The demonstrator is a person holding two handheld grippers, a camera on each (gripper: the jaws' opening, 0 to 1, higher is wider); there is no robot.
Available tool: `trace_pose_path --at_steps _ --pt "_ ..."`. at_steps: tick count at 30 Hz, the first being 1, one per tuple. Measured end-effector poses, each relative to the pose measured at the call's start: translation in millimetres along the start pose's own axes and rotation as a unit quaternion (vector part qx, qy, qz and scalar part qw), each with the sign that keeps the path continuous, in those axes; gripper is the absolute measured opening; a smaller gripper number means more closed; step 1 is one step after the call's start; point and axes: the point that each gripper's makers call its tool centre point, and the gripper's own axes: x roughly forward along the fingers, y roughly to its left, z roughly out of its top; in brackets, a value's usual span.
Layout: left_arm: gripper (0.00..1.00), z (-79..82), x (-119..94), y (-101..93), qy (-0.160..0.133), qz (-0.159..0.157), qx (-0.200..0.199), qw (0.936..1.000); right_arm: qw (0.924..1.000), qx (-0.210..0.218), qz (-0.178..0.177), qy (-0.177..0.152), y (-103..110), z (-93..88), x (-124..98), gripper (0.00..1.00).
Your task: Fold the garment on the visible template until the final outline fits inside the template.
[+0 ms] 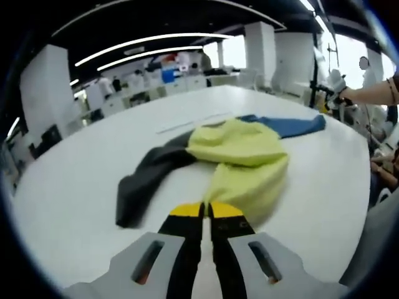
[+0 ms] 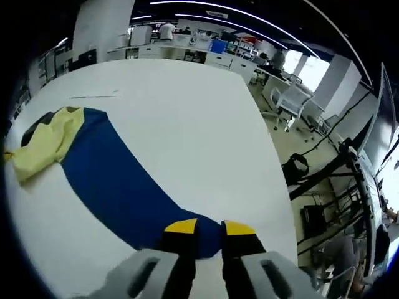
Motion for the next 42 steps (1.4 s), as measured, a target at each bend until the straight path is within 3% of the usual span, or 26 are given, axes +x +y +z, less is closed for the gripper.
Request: trace_pose_path --at_steps 10,17,29,36,42 --pt "0.02 -5.6 6.9 -4.3 0.009 0.000 0.012 0.9999 0.9972 0.022 0.049 -0.051 41.2 23.0 -11.0 0.37" --pt "0.15 -3.9 10.4 -11.9 0.008 -0.005 0.017 0.9998 0.9925 0.036 0.092 -0.072 70.7 32.7 -22.7 0.54" --pt "0.23 25.2 21.0 -61.6 -0.025 -0.081 0.059 0.9946 0.9801 0.016 0.169 -0.104 123.3 44.2 -46.9 0.77" --pt "0.27 30.7 27.5 -84.9 -0.025 -0.121 0.062 0.9903 0.9709 0.001 0.210 -0.114 153.7 47.6 -60.3 0.93" --pt "0.28 36.0 37.4 -109.2 -0.024 -0.152 0.058 0.9864 0.9608 -0.011 0.252 -0.115 181.2 46.8 -70.5 0.99"
